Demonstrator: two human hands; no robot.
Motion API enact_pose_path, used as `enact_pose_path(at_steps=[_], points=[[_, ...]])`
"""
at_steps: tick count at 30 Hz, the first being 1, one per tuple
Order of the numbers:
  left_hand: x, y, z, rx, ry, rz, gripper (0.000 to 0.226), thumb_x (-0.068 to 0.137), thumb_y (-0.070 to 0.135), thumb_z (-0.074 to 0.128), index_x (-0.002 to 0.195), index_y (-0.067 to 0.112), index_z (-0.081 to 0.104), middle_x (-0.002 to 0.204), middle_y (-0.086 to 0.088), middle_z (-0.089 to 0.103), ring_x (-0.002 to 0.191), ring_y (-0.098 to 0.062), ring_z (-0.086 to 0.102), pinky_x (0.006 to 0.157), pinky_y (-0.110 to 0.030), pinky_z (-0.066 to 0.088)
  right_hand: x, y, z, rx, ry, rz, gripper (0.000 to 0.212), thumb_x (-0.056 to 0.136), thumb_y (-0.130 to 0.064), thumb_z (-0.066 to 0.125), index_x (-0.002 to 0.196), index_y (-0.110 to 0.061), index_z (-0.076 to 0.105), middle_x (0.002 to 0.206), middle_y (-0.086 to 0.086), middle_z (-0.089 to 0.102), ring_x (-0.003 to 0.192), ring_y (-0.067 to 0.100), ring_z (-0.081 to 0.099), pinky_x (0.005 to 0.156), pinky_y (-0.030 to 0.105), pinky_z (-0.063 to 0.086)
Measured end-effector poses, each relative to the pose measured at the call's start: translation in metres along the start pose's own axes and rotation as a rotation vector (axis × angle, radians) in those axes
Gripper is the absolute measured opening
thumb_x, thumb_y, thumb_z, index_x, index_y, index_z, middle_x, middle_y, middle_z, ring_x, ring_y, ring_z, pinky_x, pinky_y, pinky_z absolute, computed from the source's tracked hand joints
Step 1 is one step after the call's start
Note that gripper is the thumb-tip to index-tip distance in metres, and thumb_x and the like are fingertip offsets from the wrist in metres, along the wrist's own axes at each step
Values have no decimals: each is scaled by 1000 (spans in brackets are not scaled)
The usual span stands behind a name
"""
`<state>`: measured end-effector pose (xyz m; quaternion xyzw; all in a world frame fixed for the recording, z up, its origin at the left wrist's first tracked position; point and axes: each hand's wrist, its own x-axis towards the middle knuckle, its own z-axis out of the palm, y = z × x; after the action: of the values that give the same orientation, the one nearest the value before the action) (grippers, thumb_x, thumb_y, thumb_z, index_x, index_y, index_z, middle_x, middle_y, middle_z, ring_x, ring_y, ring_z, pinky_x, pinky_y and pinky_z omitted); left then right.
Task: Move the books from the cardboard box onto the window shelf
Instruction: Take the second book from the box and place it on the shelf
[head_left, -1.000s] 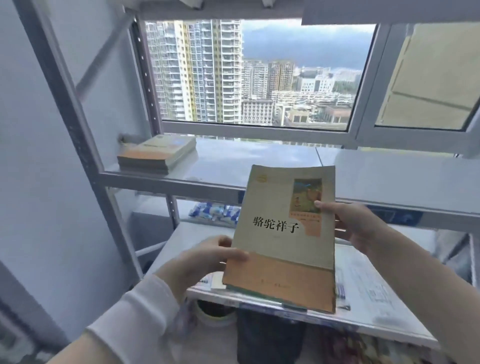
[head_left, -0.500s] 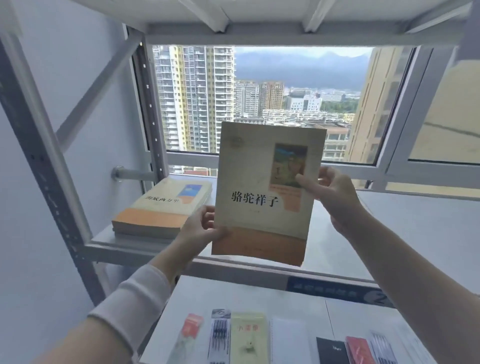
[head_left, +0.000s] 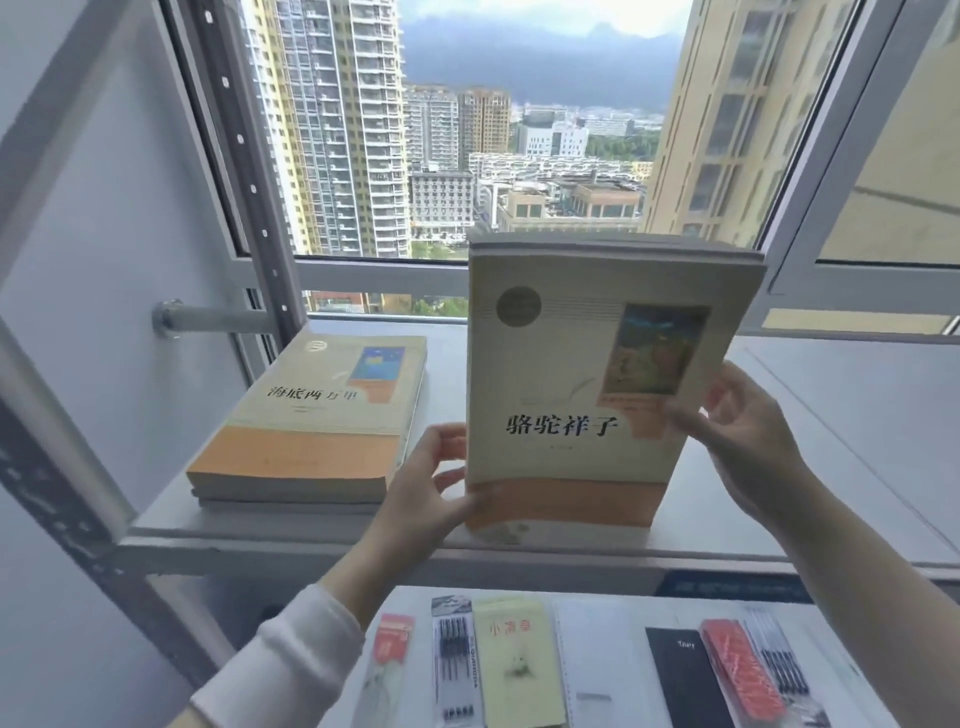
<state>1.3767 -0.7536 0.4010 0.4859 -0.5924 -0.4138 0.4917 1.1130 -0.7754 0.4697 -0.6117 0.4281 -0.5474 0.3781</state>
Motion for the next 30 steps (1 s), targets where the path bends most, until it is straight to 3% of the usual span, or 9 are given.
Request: enact_pose_path(at_steps=[3, 9, 13, 16, 18, 21, 23, 27, 30], points=[[0, 3, 3, 9, 49, 24, 44, 70, 10, 81, 102, 27, 55, 104, 2, 64, 100, -16, 61, 90, -29, 54, 3, 2, 2, 65, 15, 51, 66, 41, -58, 84, 95, -24, 66, 98, -5, 73, 100, 17, 66, 88, 32, 51], [8, 39, -9, 19, 6, -154, 43, 76, 13, 76, 116, 12, 60, 109, -4, 69, 101, -18, 64, 84, -24, 55, 36, -28, 8, 95, -25, 296, 13, 79, -23, 67, 88, -13, 68, 87, 0, 74, 73, 7, 70, 69, 24, 51], [27, 70, -23, -86, -146, -495, 18, 83, 12, 69, 100, 8, 66, 100, -6, 71, 90, -16, 67, 80, -27, 56, 73, -22, 17, 24, -95, 672, 15, 85, -26, 64, 92, -12, 64, 69, 0, 73, 76, 13, 62, 82, 33, 49], [42, 73, -26, -4, -176, -709, 9, 85, 12, 68, 88, 6, 62, 81, -5, 71, 69, -13, 68, 63, -23, 59, 86, 3, 30, -16, -91, 893, 37, 83, -24, 67, 113, -5, 60, 79, 6, 69, 79, 18, 62, 98, 38, 47], [50, 72, -26, 36, -207, -798, 10, 86, 13, 67, 84, 4, 61, 66, -4, 71, 55, -12, 68, 56, -23, 58, 87, 18, 34, -64, -93, 981, 40, 80, -24, 70, 113, -6, 59, 83, 9, 66, 77, 21, 62, 87, 39, 52], [55, 66, -24, 119, -243, -844, 13, 87, 13, 66, 86, 2, 59, 75, -8, 69, 64, -16, 67, 62, -25, 58, 87, 32, 36, -116, -112, 1038, 32, 78, -25, 72, 96, -3, 58, 80, 10, 66, 72, 22, 63, 66, 37, 51], [56, 64, -22, 209, -261, -841, 15, 86, 13, 66, 86, 0, 59, 81, -9, 68, 66, -16, 67, 61, -25, 58, 88, 36, 37, -124, -113, 1020, 26, 78, -22, 72, 87, -4, 57, 77, 10, 66, 69, 21, 62, 62, 35, 51], [57, 69, -18, 302, -266, -833, 18, 87, 14, 65, 81, -1, 57, 69, -7, 68, 38, -10, 65, 40, -19, 53, 89, 37, 38, -145, -133, 1000, 22, 80, -20, 70, 79, -4, 55, 75, 10, 64, 67, 19, 62, 66, 33, 53], [59, 67, -18, 372, -265, -812, 20, 86, 17, 68, 83, 0, 58, 78, -8, 67, 51, -10, 68, 47, -17, 57, 89, 35, 38, -168, -147, 987, 22, 81, -20, 70, 77, -4, 55, 73, 9, 64, 65, 18, 62, 54, 30, 55]])
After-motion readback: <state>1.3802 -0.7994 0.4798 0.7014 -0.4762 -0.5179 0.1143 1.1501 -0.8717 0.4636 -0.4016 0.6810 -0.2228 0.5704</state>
